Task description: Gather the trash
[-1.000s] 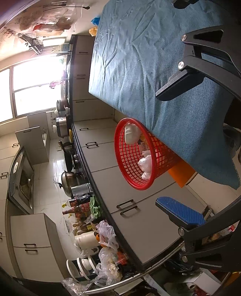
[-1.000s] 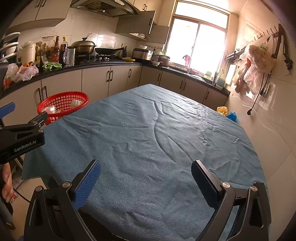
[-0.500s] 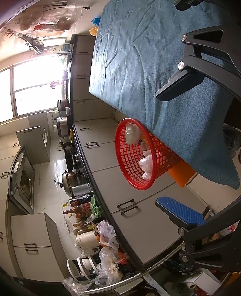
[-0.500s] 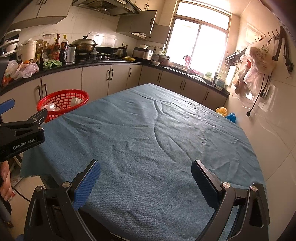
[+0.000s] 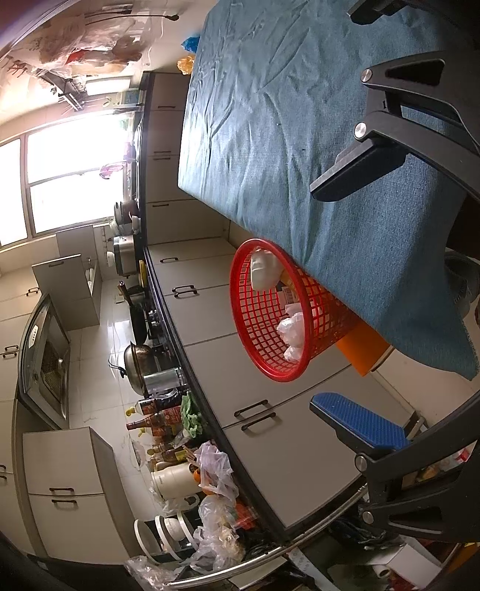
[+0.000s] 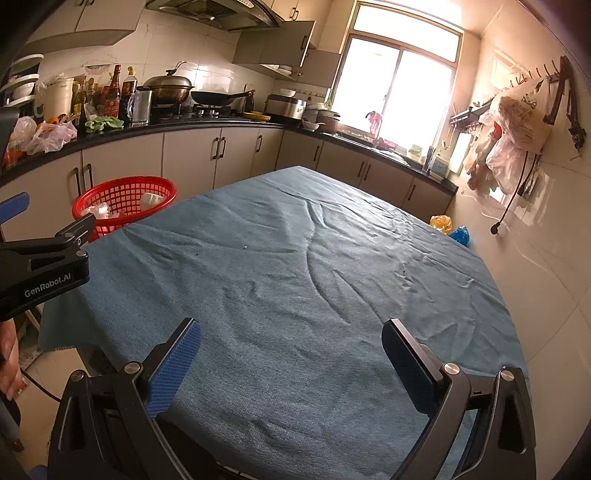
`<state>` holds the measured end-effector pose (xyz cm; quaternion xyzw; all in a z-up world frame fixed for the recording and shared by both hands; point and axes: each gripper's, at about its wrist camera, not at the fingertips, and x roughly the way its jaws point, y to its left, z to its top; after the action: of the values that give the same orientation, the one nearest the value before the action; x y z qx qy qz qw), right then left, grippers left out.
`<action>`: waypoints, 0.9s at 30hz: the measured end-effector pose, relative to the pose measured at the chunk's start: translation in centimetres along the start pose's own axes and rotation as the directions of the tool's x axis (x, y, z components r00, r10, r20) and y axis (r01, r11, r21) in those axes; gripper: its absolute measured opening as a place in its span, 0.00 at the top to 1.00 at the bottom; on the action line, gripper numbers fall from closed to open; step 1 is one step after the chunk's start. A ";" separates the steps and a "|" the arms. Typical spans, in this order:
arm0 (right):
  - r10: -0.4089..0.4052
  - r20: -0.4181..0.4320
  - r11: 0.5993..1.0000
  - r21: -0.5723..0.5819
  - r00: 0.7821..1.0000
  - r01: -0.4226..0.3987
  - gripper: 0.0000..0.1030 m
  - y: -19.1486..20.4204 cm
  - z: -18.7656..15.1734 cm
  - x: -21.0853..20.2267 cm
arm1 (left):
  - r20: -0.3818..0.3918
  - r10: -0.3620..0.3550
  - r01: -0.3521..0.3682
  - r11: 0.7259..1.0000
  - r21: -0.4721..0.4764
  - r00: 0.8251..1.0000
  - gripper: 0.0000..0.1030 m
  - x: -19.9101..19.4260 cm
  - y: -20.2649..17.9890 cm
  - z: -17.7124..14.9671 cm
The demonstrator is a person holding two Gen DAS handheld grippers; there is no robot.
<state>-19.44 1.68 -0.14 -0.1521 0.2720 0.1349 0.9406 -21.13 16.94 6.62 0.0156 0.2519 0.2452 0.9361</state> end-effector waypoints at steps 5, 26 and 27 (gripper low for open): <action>-0.001 -0.001 1.000 -0.002 1.000 0.001 0.03 0.0 0.0 0.0 | -0.001 -0.002 0.002 1.000 0.001 1.000 0.00 0.0 0.0 0.0; -0.003 -0.003 1.000 -0.008 1.000 0.003 0.03 0.0 0.2 0.2 | -0.002 -0.002 0.002 1.000 0.003 1.000 0.00 0.0 -0.2 0.1; -0.003 -0.003 1.000 -0.008 1.000 0.003 0.03 0.0 0.2 0.2 | -0.003 -0.003 0.003 1.000 0.003 1.000 0.00 0.0 -0.2 0.1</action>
<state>-19.22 1.79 -0.06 -0.1564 0.2727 0.1341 0.9398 -20.98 16.83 6.70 0.0163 0.2535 0.2434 0.9361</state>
